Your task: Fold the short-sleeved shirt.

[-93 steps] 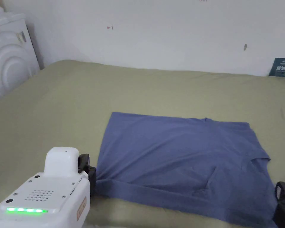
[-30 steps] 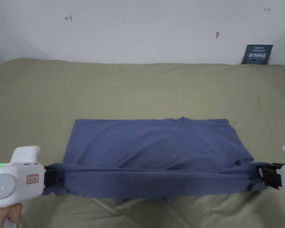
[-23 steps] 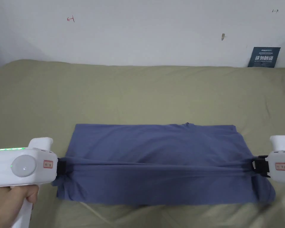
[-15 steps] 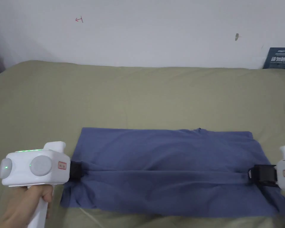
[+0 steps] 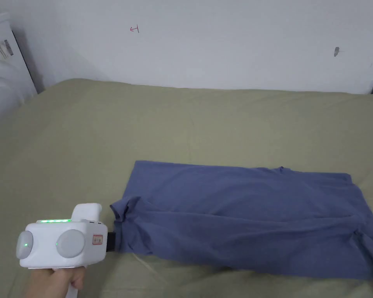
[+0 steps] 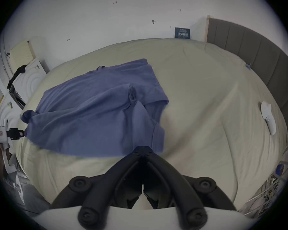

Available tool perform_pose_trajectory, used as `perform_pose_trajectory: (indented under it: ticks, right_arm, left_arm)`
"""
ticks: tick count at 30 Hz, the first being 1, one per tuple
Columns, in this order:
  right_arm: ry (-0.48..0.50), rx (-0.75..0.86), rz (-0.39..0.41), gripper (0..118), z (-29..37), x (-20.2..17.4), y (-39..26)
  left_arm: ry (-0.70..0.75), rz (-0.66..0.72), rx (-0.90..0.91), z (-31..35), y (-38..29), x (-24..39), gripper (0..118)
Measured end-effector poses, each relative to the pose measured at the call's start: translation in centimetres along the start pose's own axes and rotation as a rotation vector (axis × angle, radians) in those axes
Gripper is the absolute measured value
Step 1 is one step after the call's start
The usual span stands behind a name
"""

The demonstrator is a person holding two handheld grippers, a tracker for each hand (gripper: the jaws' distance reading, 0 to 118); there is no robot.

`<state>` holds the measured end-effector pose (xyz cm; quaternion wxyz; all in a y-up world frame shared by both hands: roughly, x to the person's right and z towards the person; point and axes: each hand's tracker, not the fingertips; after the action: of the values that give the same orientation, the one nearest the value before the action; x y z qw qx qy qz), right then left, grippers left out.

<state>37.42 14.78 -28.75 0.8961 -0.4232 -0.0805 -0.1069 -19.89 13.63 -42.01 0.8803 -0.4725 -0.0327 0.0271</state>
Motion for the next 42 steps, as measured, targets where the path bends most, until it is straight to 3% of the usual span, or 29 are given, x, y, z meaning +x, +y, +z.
perform_pose_trajectory:
  ticks: [1, 2, 4, 11, 12, 13, 14, 15, 16, 17, 18, 19, 23, 24, 25, 26, 28, 31, 37, 42]
  right_arm:
    - [-0.007, -0.001, 0.003, 2, -0.2, 0.3, 0.0]
    - [-0.016, 0.004, 0.011, 2, -0.1, 0.2, -0.2]
    - [-0.020, 0.009, 0.020, 2, -0.1, 0.5, 0.0]
    - [-0.002, 0.013, 0.026, 2, -1.2, 0.9, 0.8]
    - [-0.003, 0.013, 0.030, 2, -1.4, 0.7, 1.0]
    - [-0.003, 0.012, 0.031, 2, -1.3, 0.6, 1.0]
    - [-0.003, 0.014, 0.032, 2, -1.4, 0.6, 1.2]
    - [-0.004, 0.018, 0.031, 2, -1.5, 0.6, 1.3]
    - [-0.005, 0.021, 0.027, 16, -1.6, 0.6, 1.4]
    - [0.001, 0.013, 0.015, 49, -2.7, 1.8, 1.6]
    - [0.005, -0.011, 0.001, 91, -3.3, 1.9, 1.8]
    - [0.000, -0.052, -0.007, 118, -4.0, 1.9, 1.9]
    - [-0.004, -0.080, -0.001, 106, -6.1, 1.6, 1.7]
    - [-0.003, -0.076, 0.000, 86, -6.3, 1.4, 1.7]
    - [0.009, -0.073, 0.004, 38, -6.0, 1.1, 1.7]
    - [0.021, -0.073, 0.003, 10, -6.2, 1.1, 1.7]
    - [0.032, -0.057, -0.010, 9, -5.9, 0.7, 1.4]
    - [0.023, -0.045, 0.035, 9, -4.3, 0.0, 1.1]
    - [0.031, -0.007, -0.013, 9, 0.6, 0.6, 0.6]
    - [0.044, -0.015, 0.015, 9, 5.0, 0.7, -3.4]
  left_arm:
    - [-0.002, -0.006, 0.006, -0.1, -0.1, 0.3, 8]
    - [0.001, -0.002, 0.010, -0.6, 0.1, 0.3, 40]
    - [0.009, -0.001, 0.008, -1.5, 0.5, 0.5, 118]
    - [0.034, -0.006, -0.050, -5.0, 1.1, 1.5, 116]
    - [0.034, -0.002, -0.057, -5.2, 1.0, 1.4, 106]
    - [0.035, 0.002, -0.060, -5.2, 1.0, 1.4, 86]
    - [0.055, -0.007, -0.039, -4.7, 1.0, 1.3, 81]
    - [0.033, -0.027, -0.028, -3.4, 0.8, 2.1, 68]
    - [0.035, -0.053, -0.027, -3.1, 0.8, 2.1, 34]
    - [0.013, -0.055, -0.020, -2.8, 0.7, 2.1, 15]
    - [0.014, -0.051, -0.016, -2.5, 0.8, 2.2, 10]
    - [-0.006, -0.050, -0.027, -2.2, 0.9, 2.6, 10]
    - [0.014, -0.063, -0.027, -2.3, 0.8, 3.1, 10]
    - [0.016, -0.067, -0.028, -2.3, 0.8, 3.1, 10]
    - [0.015, -0.065, -0.028, -2.2, 0.7, 3.1, 10]
    - [0.011, -0.057, -0.028, -2.1, 0.7, 3.1, 10]
    - [0.008, -0.052, -0.032, -2.0, 0.9, 3.0, 10]
    - [0.020, -0.064, -0.036, -1.4, 1.1, 3.1, 10]
    - [0.011, -0.070, -0.034, 1.4, 0.4, 3.0, 10]
    - [0.001, -0.091, -0.041, 5.5, -2.8, 1.4, 10]
